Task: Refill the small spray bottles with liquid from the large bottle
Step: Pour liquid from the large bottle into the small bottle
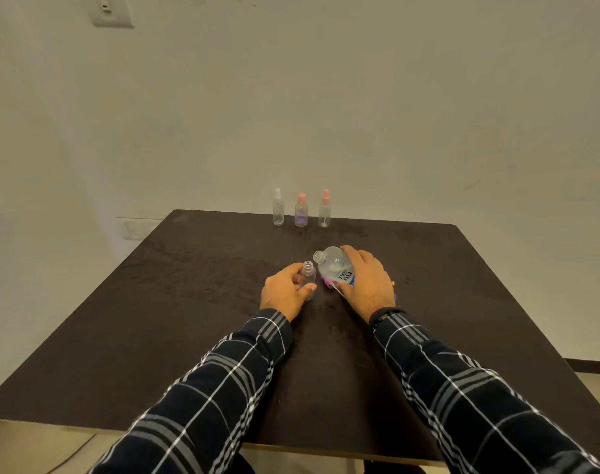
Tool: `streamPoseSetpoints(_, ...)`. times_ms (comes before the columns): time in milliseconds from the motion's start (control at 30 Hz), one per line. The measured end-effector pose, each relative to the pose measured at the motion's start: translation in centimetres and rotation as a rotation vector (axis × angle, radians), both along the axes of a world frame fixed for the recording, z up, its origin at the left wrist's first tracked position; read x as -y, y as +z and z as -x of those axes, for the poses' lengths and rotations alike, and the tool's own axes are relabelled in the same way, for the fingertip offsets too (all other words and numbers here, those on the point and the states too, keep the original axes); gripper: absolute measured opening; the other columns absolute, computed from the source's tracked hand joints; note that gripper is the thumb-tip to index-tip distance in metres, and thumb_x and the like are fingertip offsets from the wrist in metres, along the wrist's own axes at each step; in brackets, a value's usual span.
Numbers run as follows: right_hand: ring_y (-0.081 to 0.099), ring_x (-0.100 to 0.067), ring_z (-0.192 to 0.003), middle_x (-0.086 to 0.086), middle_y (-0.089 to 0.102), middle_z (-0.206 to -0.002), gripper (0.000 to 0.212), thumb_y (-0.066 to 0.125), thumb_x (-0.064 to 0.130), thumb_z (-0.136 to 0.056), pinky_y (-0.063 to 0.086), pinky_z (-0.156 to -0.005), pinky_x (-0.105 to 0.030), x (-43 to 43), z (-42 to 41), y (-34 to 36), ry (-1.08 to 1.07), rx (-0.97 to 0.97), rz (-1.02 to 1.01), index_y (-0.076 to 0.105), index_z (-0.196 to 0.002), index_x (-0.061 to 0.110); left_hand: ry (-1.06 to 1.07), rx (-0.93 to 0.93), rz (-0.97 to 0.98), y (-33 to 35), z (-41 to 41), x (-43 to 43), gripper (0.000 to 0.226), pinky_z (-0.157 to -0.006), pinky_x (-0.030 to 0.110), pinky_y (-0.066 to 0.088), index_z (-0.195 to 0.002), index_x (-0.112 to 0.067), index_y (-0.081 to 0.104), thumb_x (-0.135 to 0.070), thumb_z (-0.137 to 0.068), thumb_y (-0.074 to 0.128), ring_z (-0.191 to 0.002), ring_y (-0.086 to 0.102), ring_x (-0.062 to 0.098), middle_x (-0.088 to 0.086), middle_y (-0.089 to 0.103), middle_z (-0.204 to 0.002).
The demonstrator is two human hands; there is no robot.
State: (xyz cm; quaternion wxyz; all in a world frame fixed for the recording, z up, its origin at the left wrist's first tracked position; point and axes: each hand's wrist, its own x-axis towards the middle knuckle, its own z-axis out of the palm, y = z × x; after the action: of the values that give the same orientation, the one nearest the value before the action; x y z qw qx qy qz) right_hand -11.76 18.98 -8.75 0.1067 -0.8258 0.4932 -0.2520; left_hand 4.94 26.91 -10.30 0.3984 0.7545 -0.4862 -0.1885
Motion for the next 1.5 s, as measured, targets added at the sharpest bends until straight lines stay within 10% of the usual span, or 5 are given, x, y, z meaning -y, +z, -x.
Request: streamPoseSetpoints(1500, 0.043, -0.027, -0.130, -0.002, 0.046, -0.138, 0.068, 0.071, 0.028, -0.086, 0.037, -0.107, -0.062, -0.1, -0.1, 2.1, -0.013, -0.198, 0.072, 0.035, -0.143, 0.039, -0.009, -0.008, -0.044, 0.2, -0.1, 0.3, 0.047, -0.097, 0.039, 0.053, -0.134, -0.028, 0.060, -0.032, -0.089, 0.074, -0.100, 0.065, 0.016, -0.007, 0.067, -0.106)
